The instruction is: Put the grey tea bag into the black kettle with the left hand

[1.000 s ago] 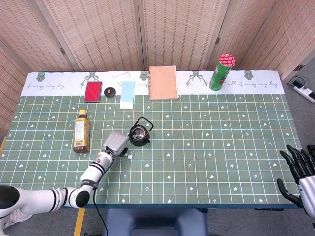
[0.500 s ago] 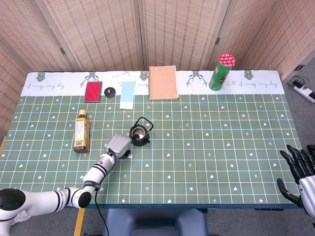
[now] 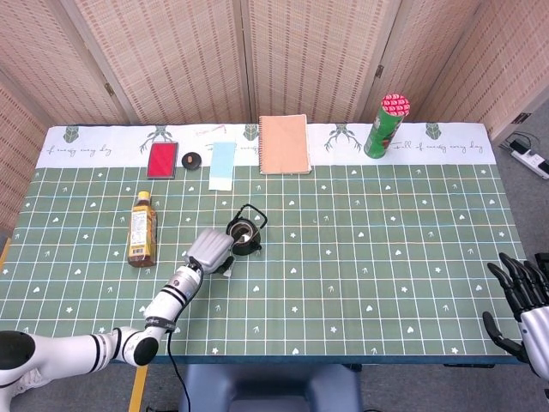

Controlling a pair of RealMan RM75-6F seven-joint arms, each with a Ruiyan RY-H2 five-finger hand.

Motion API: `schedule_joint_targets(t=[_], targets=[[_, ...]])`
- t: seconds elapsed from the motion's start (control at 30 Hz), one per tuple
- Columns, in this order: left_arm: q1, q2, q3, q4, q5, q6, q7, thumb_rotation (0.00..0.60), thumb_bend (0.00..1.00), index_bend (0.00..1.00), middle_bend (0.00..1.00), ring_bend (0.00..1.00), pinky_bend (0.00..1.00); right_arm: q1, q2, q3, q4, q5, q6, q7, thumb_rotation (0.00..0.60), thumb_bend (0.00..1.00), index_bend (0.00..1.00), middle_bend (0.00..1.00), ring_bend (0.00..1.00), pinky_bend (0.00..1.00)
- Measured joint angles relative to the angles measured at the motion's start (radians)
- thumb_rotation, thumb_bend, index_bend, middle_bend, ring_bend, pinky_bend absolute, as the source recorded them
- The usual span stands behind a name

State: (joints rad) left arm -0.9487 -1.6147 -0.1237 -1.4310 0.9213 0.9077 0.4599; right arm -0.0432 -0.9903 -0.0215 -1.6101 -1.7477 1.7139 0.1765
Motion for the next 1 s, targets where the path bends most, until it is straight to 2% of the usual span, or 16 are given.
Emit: schedule_joint_targets(t=[0.2, 0.37, 0.5, 0.57, 0.67, 0.73, 0.83, 0.93, 1.0], targets=[[0.013, 0.083, -0.015, -0.147, 0.016, 0.067, 0.048, 0.600, 0.46, 0.12, 1.00, 1.00, 1.00, -0.003, -0.002, 0.001, 0.000, 0.001, 0.005, -0.004, 0.600, 0.48, 0.00, 0.00, 0.00, 0.00], [0.072, 0.219, -0.012, -0.315, 0.071, 0.177, 0.059, 0.600, 0.46, 0.12, 1.00, 1.00, 1.00, -0.002, -0.004, 0.001, -0.004, 0.002, 0.000, -0.017, 0.600, 0.48, 0.00, 0.00, 0.00, 0.00], [0.157, 0.292, 0.016, -0.383, 0.191, 0.297, 0.002, 0.600, 0.46, 0.12, 1.00, 1.00, 1.00, 0.003, -0.008, 0.007, -0.010, 0.016, -0.012, -0.028, 0.600, 0.48, 0.00, 0.00, 0.00, 0.00], [0.217, 0.314, 0.047, -0.394, 0.286, 0.370, -0.037, 0.600, 0.46, 0.13, 1.00, 0.98, 1.00, 0.007, -0.009, 0.011, -0.013, 0.024, -0.023, -0.034, 0.600, 0.48, 0.00, 0.00, 0.00, 0.00], [0.326, 0.351, 0.112, -0.404, 0.434, 0.502, -0.094, 0.600, 0.46, 0.12, 1.00, 0.91, 0.95, 0.017, -0.011, 0.014, -0.018, 0.034, -0.046, -0.043, 0.600, 0.48, 0.00, 0.00, 0.00, 0.00], [0.413, 0.381, 0.161, -0.407, 0.517, 0.597, -0.123, 0.600, 0.46, 0.11, 0.96, 0.85, 0.88, 0.024, -0.012, 0.016, -0.022, 0.042, -0.063, -0.051, 0.600, 0.48, 0.00, 0.00, 0.00, 0.00], [0.535, 0.416, 0.223, -0.398, 0.580, 0.718, -0.149, 0.600, 0.46, 0.11, 0.84, 0.72, 0.77, 0.038, -0.014, 0.021, -0.027, 0.057, -0.092, -0.065, 0.600, 0.48, 0.00, 0.00, 0.00, 0.00], [0.650, 0.433, 0.265, -0.371, 0.595, 0.818, -0.172, 0.600, 0.46, 0.11, 0.69, 0.56, 0.62, 0.050, -0.018, 0.026, -0.033, 0.072, -0.119, -0.081, 0.600, 0.48, 0.00, 0.00, 0.00, 0.00], [0.713, 0.436, 0.282, -0.346, 0.597, 0.867, -0.194, 0.600, 0.46, 0.11, 0.63, 0.50, 0.56, 0.059, -0.020, 0.030, -0.037, 0.084, -0.138, -0.092, 0.600, 0.48, 0.00, 0.00, 0.00, 0.00]])
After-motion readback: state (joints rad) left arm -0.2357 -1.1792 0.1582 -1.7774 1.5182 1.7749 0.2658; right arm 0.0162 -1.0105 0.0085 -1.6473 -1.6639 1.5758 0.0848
